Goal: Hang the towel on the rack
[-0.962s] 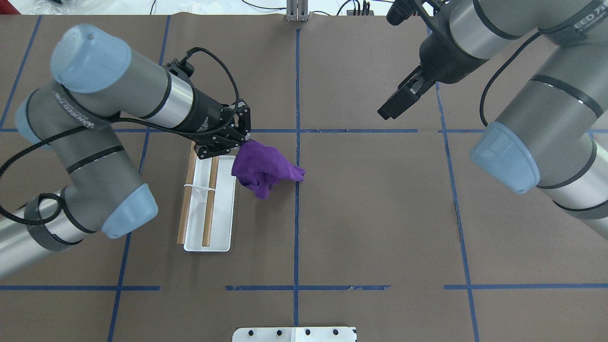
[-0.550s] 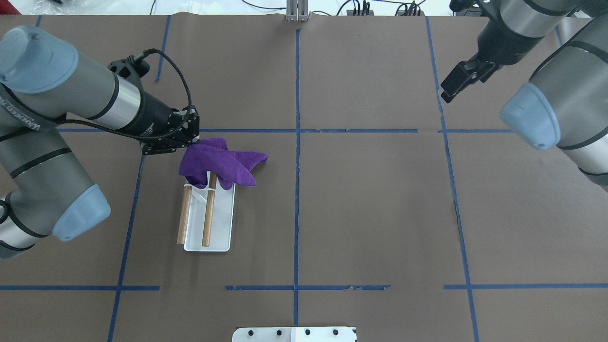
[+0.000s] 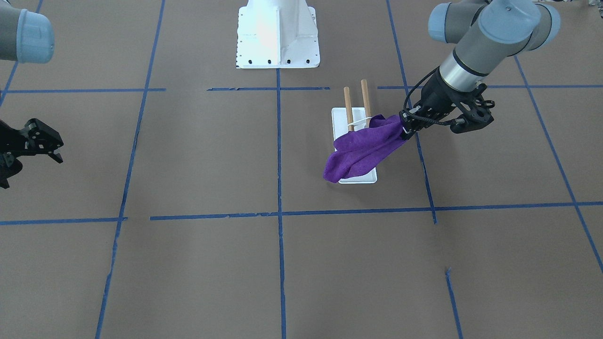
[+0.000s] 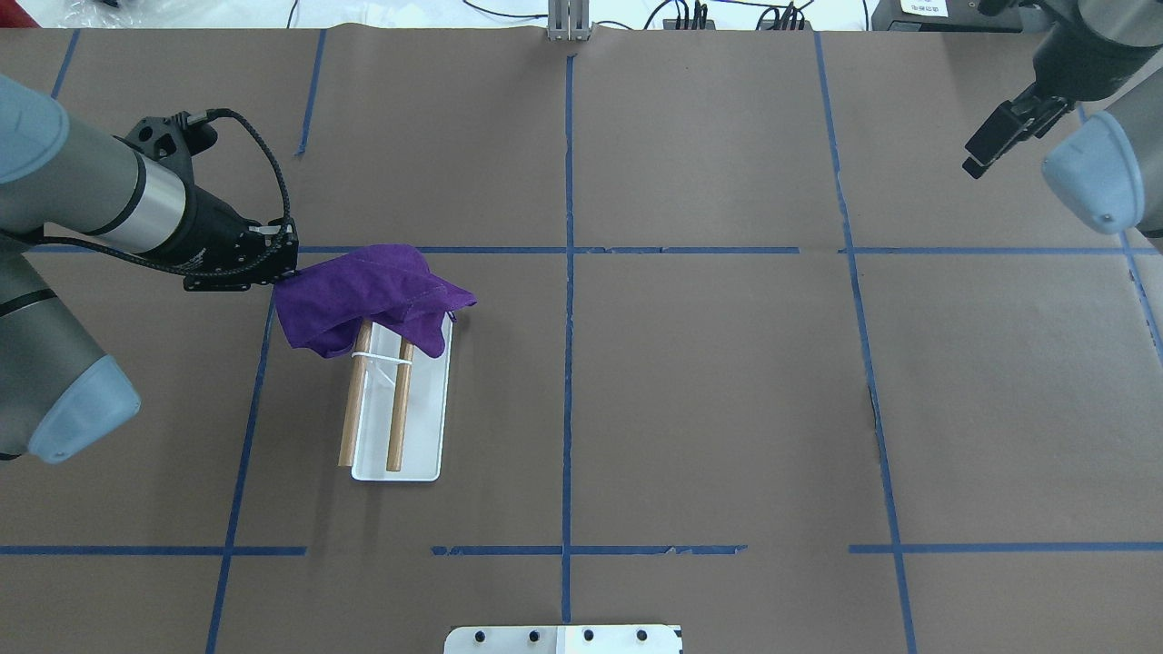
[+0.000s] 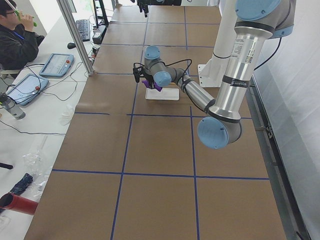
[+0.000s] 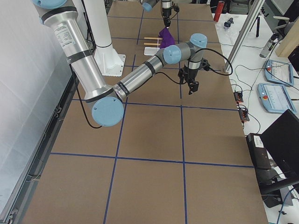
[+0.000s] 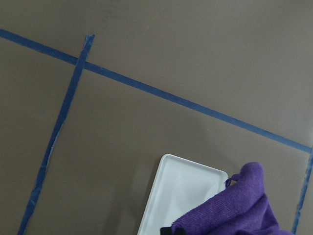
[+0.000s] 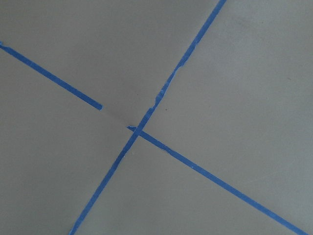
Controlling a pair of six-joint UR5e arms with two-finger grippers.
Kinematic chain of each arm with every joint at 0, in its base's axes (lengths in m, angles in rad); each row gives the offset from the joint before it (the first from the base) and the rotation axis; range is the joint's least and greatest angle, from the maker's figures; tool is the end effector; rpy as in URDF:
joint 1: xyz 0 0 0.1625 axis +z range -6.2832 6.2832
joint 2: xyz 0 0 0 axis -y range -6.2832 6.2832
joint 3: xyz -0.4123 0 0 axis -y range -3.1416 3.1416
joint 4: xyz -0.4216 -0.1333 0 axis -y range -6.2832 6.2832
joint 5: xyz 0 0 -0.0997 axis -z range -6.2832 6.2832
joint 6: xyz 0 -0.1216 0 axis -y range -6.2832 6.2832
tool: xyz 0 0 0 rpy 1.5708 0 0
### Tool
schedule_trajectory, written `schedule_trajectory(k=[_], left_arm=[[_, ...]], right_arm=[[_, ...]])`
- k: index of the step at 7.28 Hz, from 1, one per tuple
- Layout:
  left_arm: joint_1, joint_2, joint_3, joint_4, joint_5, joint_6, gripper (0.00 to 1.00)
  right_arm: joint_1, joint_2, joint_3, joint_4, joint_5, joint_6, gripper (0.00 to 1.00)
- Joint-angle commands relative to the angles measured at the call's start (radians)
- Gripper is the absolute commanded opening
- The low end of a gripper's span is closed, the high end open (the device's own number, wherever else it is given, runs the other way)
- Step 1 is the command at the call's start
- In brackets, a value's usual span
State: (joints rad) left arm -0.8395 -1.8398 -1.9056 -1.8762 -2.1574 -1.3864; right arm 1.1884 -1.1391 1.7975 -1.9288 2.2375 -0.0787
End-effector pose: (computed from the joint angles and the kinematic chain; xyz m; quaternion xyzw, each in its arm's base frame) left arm 0.3501 -0.4890 0.3041 -0.0205 0.4937 -0.1565 0.8552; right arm -0.1810 -0.6057 0.3408 0.0908 -0.3412 -0.2612 0.8984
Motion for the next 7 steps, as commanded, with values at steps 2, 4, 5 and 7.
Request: schedule_trajectory(k=[2,4,5,7], left_arm=[[0.0,0.004,0.007,0.0,0.026,0.01,0.99],[0.0,0.004,0.014,0.0,0.04,0.027,1.0],[-0.009,0.014,0.008,0.008,0.037,0.126,1.0],[-0.121,0.05,-0.007,0.136,0.033,0.462,1.0]], right_arm=[[0.011,-0.008,-0.003,-0.001,-0.001,-0.018,1.0],[0.026,-0.017,-0.009,-0.007,-0.001,-0.018,1.0],[0.043,-0.03,-0.021,-0.007,-0.001,-0.019,1.0],[0.124,-0.123,-0.043,0.002,0.016,-0.036,1.0]])
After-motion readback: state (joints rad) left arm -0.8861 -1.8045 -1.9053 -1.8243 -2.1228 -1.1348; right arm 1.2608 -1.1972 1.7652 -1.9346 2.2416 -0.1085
